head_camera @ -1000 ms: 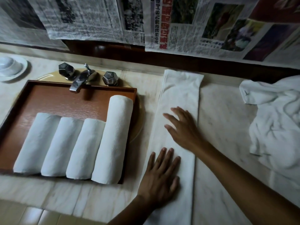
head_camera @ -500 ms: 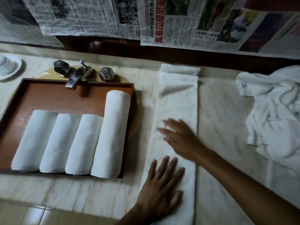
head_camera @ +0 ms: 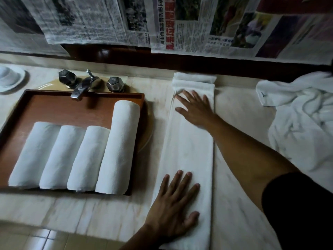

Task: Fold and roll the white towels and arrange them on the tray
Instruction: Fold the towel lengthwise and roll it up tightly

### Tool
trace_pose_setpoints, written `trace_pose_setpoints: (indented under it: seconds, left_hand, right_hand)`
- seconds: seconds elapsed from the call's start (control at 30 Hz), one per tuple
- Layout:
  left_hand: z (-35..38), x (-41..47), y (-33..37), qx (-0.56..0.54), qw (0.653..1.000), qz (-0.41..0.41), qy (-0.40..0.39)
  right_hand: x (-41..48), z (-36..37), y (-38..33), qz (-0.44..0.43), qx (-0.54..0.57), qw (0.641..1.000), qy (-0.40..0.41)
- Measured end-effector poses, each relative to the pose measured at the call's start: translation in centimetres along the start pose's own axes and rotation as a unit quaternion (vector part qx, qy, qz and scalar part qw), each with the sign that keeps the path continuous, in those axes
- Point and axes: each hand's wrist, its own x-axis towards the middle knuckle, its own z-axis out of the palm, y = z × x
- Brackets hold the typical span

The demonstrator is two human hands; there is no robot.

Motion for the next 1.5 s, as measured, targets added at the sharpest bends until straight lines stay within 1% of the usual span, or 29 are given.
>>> trace_pose_setpoints:
  seconds: [0.07,0.13,0.2,0.27,0.33,0.37,0.43,0.53,0.6,0.73,0.8,0.87,0.93,0.97,1.03,1.13,1.23,1.33,1.5]
  left_hand:
    - [0.1,-0.1,0.1,0.006,1.0,-0.001,0.002]
    - [0.3,0.0,0.0,0.003,1.0,-0.005,-0.003]
    - [0.3,0.1,0.2,0.009,1.0,-0.008,-0.01]
    - [0.4,0.2,0.0,0.014,1.0,-0.009,-0.01]
    - [0.5,-0.1,0.0,0.022,1.0,-0.009,-0.009]
    - [0.6,-0.2,-0.1,0.026,1.0,-0.011,-0.012]
    - [0.6,-0.3,-0.2,0.038,0.999,-0.01,-0.016]
    - [0.6,-0.3,0.0,0.045,0.999,-0.012,-0.019]
    - [0.6,-0.3,0.0,0.042,0.999,-0.013,-0.026]
    - [0.0,-0.7,-1.1,0.014,0.999,0.008,-0.04]
    - [-1.2,-1.5,-1.6,0.013,1.0,0.004,-0.023]
    - [-1.9,-3.5,-1.4,-0.011,1.0,-0.021,0.013]
    - [-2.0,-6.4,-0.3,-0.037,0.998,-0.031,0.047]
    - [-1.6,-8.0,0.2,-0.039,0.997,-0.024,0.057]
    - [-0.1,-11.2,0.8,-0.029,0.998,0.005,0.051]
    - [1.8,-15.0,0.6,-0.029,0.999,0.033,0.013]
    - [1.7,-16.6,-0.7,-0.017,0.999,0.048,0.016]
    - [1.0,-16.5,-1.1,-0.018,0.999,0.032,0.027]
    - [-0.7,-15.4,-0.9,-0.015,0.996,0.082,0.033]
  right_hand:
    - [-0.7,0.0,-0.6,0.025,0.014,0.999,-0.014]
    - [-3.5,1.0,-1.4,0.038,0.038,0.998,0.02]
    - [-9.3,3.0,-1.9,0.056,0.084,0.99,0.096]
    - [-16.5,5.0,-2.4,0.089,0.13,0.971,0.18]
    - [-24.4,7.4,-3.5,0.128,0.151,0.951,0.237]
    - [-28.2,8.9,-4.3,0.145,0.149,0.948,0.24]
    - [-34.8,11.1,-6.2,0.153,0.119,0.96,0.202]
    - [-40.4,12.9,-7.9,0.112,0.068,0.984,0.123]
    - [-41.2,13.4,-7.7,0.109,0.047,0.987,0.105]
    - [-41.1,13.3,-7.2,0.119,0.049,0.989,0.068]
    - [-41.5,13.0,-7.1,0.115,0.053,0.989,0.073]
    - [-42.2,12.4,-7.1,0.1,0.071,0.989,0.079]
    - [-43.1,11.8,-8.0,0.072,0.096,0.989,0.089]
    - [-43.5,11.5,-8.7,0.051,0.103,0.988,0.099]
    - [-43.8,12.0,-9.8,0.001,0.101,0.989,0.108]
    - [-44.3,13.4,-9.9,-0.055,0.028,0.993,0.096]
    - [-44.3,13.9,-9.3,-0.094,-0.039,0.991,0.092]
    - [-44.1,13.9,-9.1,-0.094,-0.019,0.988,0.118]
    - [-44.1,13.6,-9.5,-0.098,0.029,0.976,0.191]
